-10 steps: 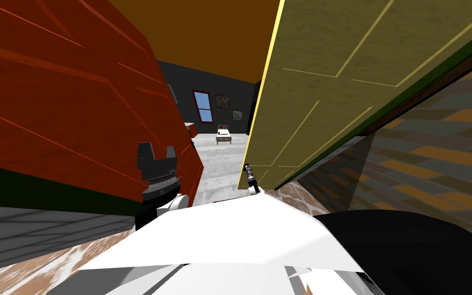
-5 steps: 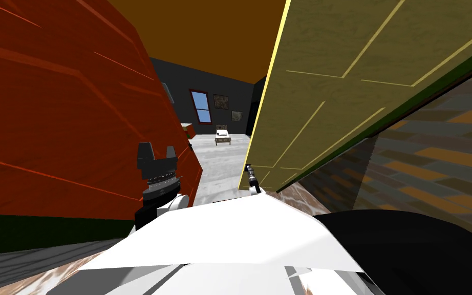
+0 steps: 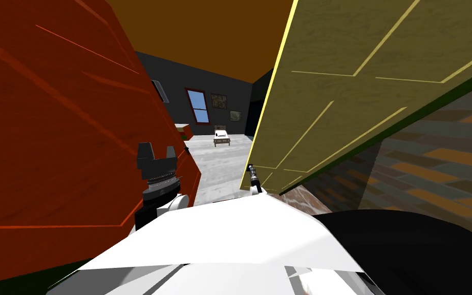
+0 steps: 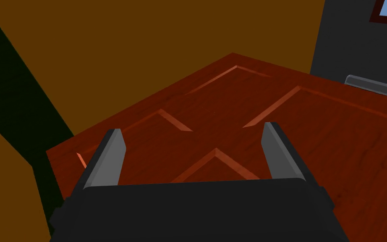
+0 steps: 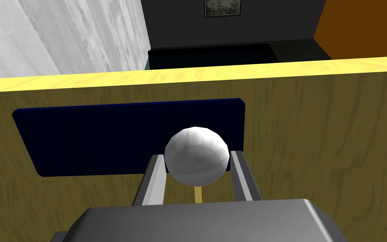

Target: Push the door open

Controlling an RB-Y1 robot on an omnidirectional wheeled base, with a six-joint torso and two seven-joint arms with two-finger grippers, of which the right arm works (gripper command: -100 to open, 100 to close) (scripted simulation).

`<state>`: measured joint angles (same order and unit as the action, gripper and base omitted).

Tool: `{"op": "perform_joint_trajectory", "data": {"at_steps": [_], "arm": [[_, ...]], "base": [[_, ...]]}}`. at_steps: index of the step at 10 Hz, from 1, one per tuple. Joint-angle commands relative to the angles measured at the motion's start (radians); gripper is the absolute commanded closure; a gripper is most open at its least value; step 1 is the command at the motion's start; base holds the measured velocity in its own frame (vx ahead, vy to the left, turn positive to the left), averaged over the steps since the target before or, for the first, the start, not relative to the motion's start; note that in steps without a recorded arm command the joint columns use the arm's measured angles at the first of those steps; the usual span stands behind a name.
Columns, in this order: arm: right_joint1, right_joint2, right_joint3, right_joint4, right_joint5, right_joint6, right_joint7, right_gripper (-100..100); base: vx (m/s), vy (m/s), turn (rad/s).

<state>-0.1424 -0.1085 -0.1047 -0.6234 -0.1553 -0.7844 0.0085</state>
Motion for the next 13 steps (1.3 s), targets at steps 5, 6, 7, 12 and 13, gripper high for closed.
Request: {"op": "perform_joint_trajectory", "data": {"at_steps": [5, 6, 7, 12, 13], "arm": [[0.001, -0.015, -0.069, 0.010, -0.031, -0.015, 0.022, 100], [0.001, -0.016, -0.078, 0.012, -0.035, -0.015, 0.025, 100], [0.001, -0.017, -0.086, 0.013, -0.039, -0.016, 0.028, 100], [0.008, -0.021, -0.118, 0.011, -0.056, -0.012, 0.039, 100], [0.008, -0.023, -0.125, 0.012, -0.060, -0.013, 0.042, 100]], "base": [[0.192, 0.079, -0.068], [0.172, 0.063, -0.048], [0.173, 0.059, -0.035], [0.143, 0.040, -0.045], [0.202, 0.038, -0.058]]}}
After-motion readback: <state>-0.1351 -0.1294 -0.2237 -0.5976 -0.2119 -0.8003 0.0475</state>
